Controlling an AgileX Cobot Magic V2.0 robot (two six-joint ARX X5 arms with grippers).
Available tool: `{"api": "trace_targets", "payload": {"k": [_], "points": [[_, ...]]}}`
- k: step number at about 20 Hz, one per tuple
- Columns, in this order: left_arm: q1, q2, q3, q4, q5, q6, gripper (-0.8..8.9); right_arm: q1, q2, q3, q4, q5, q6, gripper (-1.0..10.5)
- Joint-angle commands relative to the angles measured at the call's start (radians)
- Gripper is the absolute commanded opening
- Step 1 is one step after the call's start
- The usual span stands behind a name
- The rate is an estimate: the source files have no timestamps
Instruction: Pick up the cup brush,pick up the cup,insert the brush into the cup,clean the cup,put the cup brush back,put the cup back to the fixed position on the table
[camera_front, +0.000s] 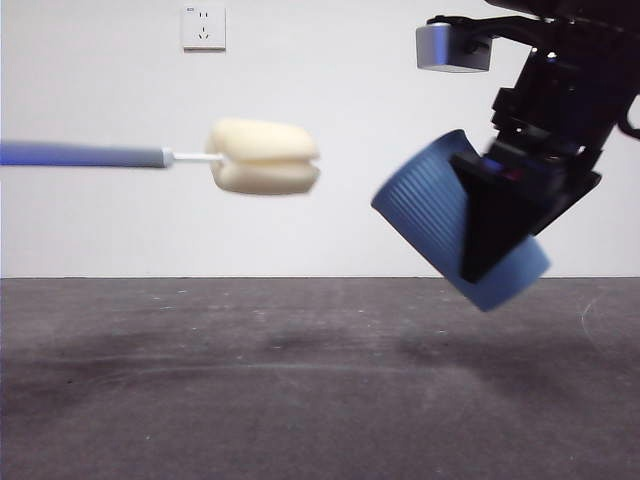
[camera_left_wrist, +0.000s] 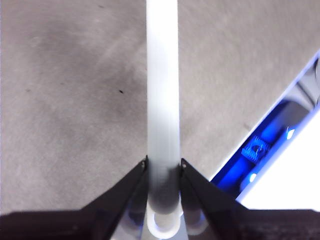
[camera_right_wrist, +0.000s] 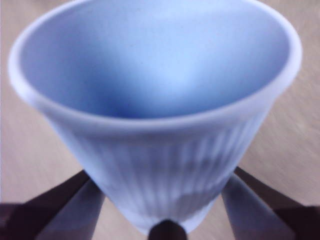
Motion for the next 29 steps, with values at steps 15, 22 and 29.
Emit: {"api": "trace_targets", "payload": {"k": [15,22,29], "points": [[-0.098,0.103,-0.003,0.020,0.026,0.081,-0.09,0.163,0.066,0.045,-0.077,0.476,-0.532,-0.1],[-0.132,0.158,-0.003,0.058,0.027,0.051,-0.09,0.232,0.111,0.057,-0.016,0.488,-0.588,-0.1],[-0.193,0.288,0.002,0.192,0.103,-0.023,-0.08,0.316,0.159,0.058,-0.002,0.497,-0.624,-0.1]]}}
